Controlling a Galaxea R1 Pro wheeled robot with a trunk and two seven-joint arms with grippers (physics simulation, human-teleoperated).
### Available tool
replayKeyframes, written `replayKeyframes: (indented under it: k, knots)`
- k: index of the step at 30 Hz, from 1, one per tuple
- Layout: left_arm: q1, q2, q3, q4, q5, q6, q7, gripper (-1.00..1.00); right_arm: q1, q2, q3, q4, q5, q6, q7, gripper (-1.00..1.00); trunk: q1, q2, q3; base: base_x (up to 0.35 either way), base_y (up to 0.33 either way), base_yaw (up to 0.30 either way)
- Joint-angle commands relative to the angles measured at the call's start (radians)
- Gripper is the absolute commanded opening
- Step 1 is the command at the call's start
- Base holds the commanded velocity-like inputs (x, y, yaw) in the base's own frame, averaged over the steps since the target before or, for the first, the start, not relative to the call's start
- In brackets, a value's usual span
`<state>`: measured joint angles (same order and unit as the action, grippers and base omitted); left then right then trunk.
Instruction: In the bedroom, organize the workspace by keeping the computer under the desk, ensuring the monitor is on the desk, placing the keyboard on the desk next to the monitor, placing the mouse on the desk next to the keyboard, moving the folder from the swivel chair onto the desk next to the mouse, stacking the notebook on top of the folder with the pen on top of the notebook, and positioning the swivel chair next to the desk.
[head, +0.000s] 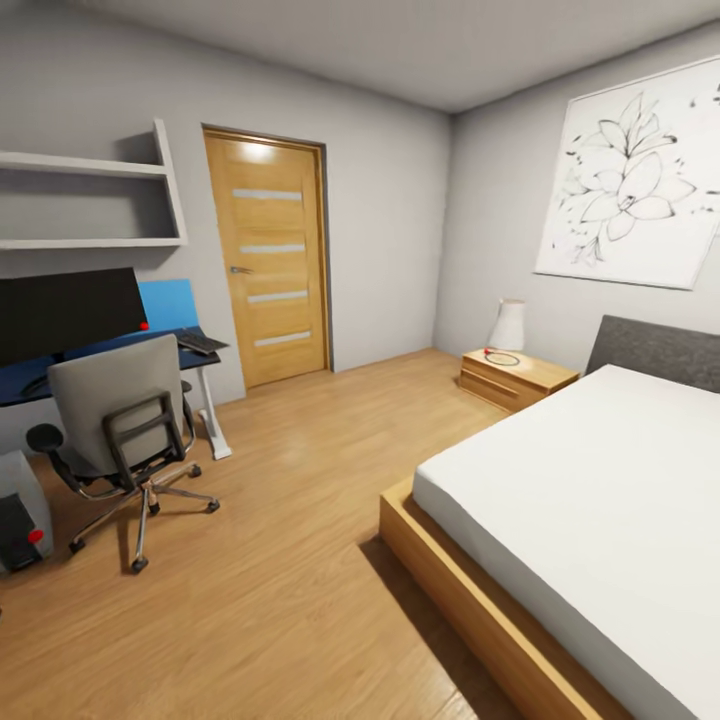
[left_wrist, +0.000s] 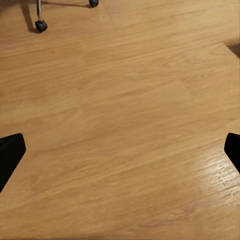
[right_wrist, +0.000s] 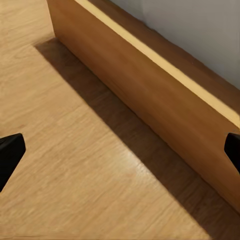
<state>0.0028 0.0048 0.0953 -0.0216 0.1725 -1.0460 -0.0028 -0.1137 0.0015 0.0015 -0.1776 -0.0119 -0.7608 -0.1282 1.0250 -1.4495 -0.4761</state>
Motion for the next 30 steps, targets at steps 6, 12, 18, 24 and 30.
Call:
replayKeyframes:
  k: [6, 12, 18, 24, 30]
  knots:
    - [0.000, 0.000, 0.008, -0.001, -0.005, -0.001, 0.000, 1.00, 0.000, 0.009, 0.001, 0.002, -0.002, 0.008, -0.002, 1.00, 0.000, 0.000, -0.007, 0.000, 0.000, 0.202]
    - [0.000, 0.000, 0.008, -0.001, -0.005, -0.001, 0.000, 1.00, -0.001, 0.012, 0.002, 0.003, -0.001, 0.007, -0.003, 1.00, 0.000, 0.000, -0.014, 0.000, 0.000, 0.179]
    - [0.000, 0.000, 0.008, -0.001, -0.005, -0.001, 0.000, 1.00, 0.000, 0.012, 0.002, 0.002, 0.001, 0.005, -0.004, 1.00, 0.000, 0.000, -0.022, 0.000, 0.000, 0.175]
    - [0.000, 0.001, 0.006, -0.001, -0.005, -0.001, -0.002, 1.00, -0.001, 0.012, 0.002, 0.001, 0.002, 0.005, -0.006, 1.00, 0.000, 0.000, -0.029, 0.012, 0.000, 0.174]
    - [0.000, 0.002, 0.006, -0.001, -0.005, -0.001, -0.002, 1.00, -0.001, 0.012, 0.002, 0.001, 0.002, 0.005, -0.007, 1.00, 0.000, 0.000, -0.037, 0.196, 0.000, 0.173]
